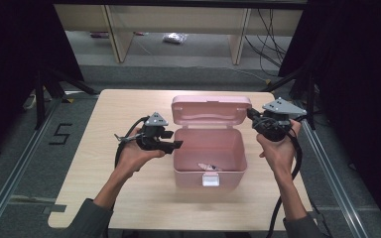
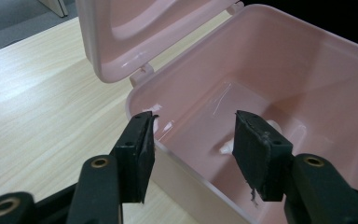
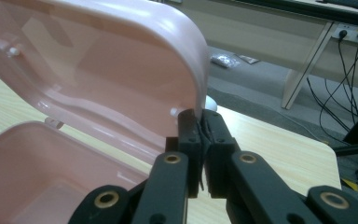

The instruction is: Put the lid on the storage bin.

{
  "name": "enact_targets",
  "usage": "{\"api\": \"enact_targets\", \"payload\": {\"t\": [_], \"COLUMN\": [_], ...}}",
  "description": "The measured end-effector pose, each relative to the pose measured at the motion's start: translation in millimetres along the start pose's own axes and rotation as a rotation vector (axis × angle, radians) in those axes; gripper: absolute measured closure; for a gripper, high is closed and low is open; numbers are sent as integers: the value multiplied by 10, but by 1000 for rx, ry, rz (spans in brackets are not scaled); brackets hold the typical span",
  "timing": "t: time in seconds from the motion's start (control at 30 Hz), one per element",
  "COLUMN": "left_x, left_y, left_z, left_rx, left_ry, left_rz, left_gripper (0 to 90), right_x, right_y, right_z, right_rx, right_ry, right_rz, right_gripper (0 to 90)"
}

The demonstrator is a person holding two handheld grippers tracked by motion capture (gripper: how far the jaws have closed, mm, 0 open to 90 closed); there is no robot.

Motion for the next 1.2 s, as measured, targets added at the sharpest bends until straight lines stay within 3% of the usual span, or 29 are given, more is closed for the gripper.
{"api": "enact_targets", "payload": {"t": [0.03,0.1,0.17,0.23,0.27,0.3,0.33,0.37,0.4,0.43,0.5,0.6,0.7,0.77,0.8,0.83,0.9,0.93,1.03,1.07,1.1,1.2], "left_x": [-20,-56,-100,-141,-169,-171,-190,-193,-194,-208,-221,-259,-291,-328,-339,-349,-372,-389,-406,-410,-409,-406], "left_y": [-7,-38,-61,-91,-89,-118,-121,-138,-158,-162,-196,-211,-237,-244,-253,-272,-294,-291,-325,-333,-339,-350], "left_z": [-11,-23,-38,-50,-66,-68,-84,-96,-106,-122,-142,-177,-190,-206,-212,-216,-230,-242,-265,-279,-291,-331], "left_rx": [0,-14,-6,-1,27,9,26,24,22,39,26,50,38,53,52,39,30,47,34,35,34,26], "left_ry": [-2,-24,-28,-36,-20,-39,-30,-33,-39,-30,-46,-35,-55,-49,-51,-63,-70,-58,-73,-69,-70,-68], "left_rz": [-2,-7,-9,-9,-7,-16,-9,-14,-10,-13,-18,-15,-16,-15,-20,-20,-23,-25,-39,-40,-40,-39], "left_gripper": [473,472,472,473,472,472,472,472,472,472,472,472,472,472,471,470,468,467,464,464,463,459], "right_x": [-7,-12,-24,-28,-33,-45,-43,-42,-50,-53,-51,-72,-77,-83,-87,-89,-96,-95,-105,-104,-114,-122], "right_y": [-15,3,10,-7,3,15,-4,1,34,-3,9,25,37,24,53,26,48,37,50,40,56,47], "right_z": [-2,-12,-23,-32,-38,-50,-49,-55,-68,-67,-76,-92,-109,-113,-125,-120,-138,-136,-153,-155,-168,-180], "right_rx": [-22,-10,-13,-35,-31,-18,-47,-40,0,-43,-37,-35,-20,-49,-15,-52,-29,-51,-30,-48,-33,-49], "right_ry": [1,-15,-6,-15,-16,-8,-16,-21,-12,-15,-24,-10,-11,-16,-10,-20,-14,-23,-24,-26,-9,-26], "right_rz": [-5,-14,6,-11,-2,-5,-11,-14,1,-8,-9,1,3,1,12,3,7,5,1,2,16,0], "right_gripper": [878,877,876,876,876,875,875,874,874,874,873,872,871,870,869,869,868,868,868,868,867,865]}}
Point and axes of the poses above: each handheld gripper's, and its own axes: x roughly forward along the jaws, z roughly out of its top, y roughly to its left, the point moved 4 cm from there along x, roughly forward along the jaws, and after that the axes turned 9 degrees about y, right-handed, at the moved point
